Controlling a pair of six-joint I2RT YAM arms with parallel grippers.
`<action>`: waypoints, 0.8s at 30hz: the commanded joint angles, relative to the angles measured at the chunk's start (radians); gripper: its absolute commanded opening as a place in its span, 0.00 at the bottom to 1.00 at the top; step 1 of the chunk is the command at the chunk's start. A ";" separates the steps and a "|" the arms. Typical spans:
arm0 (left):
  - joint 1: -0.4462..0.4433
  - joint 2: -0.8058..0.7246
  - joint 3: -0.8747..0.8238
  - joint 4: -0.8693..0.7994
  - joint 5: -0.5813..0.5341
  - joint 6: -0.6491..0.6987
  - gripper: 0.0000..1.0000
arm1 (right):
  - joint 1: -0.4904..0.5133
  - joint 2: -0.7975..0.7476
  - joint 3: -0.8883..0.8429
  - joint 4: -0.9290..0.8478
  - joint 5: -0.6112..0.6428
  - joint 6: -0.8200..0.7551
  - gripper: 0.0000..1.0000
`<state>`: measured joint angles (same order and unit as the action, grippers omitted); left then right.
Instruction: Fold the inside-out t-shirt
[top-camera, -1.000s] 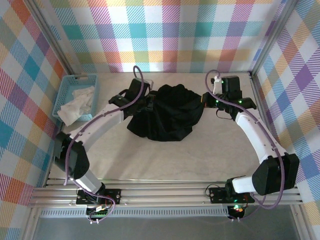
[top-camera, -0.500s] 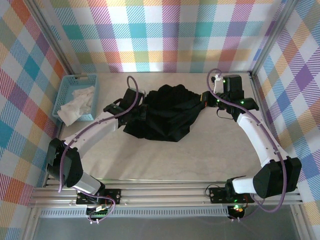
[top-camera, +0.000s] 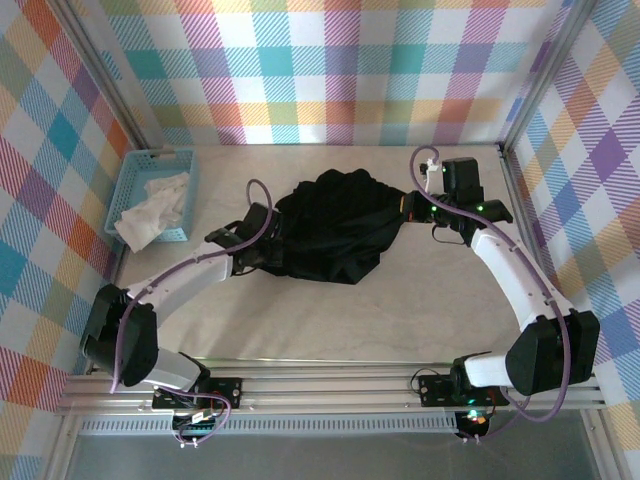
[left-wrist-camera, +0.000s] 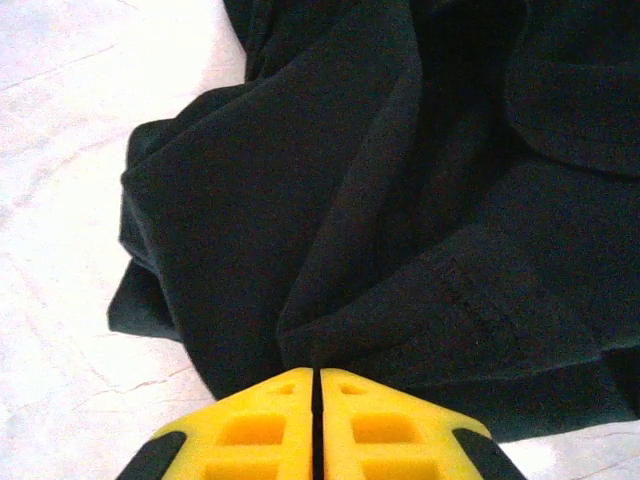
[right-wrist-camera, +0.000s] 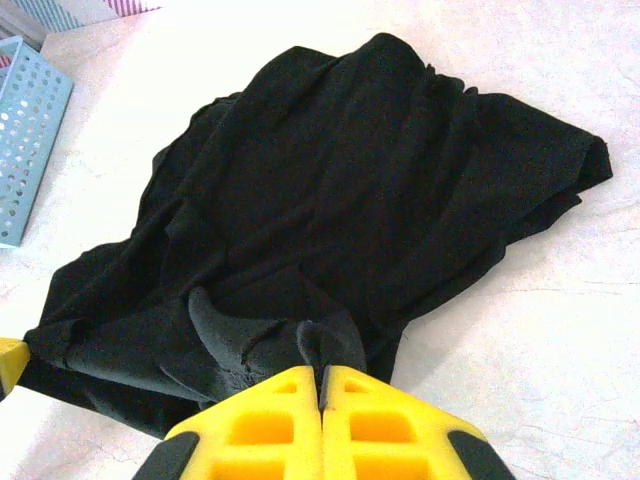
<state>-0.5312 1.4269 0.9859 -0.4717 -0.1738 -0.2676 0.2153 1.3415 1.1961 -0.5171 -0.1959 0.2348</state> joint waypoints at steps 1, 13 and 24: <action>0.011 -0.047 -0.021 -0.030 -0.067 -0.024 0.12 | -0.005 0.007 0.005 0.001 -0.015 -0.002 0.00; -0.003 -0.049 -0.052 0.045 0.101 -0.016 0.35 | -0.005 0.019 0.007 0.011 -0.031 0.008 0.00; -0.138 0.141 0.100 -0.002 -0.073 0.022 0.71 | -0.005 0.030 0.000 0.023 -0.052 0.020 0.00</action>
<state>-0.6460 1.5253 1.0290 -0.4465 -0.1745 -0.2619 0.2153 1.3617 1.1961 -0.5156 -0.2192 0.2436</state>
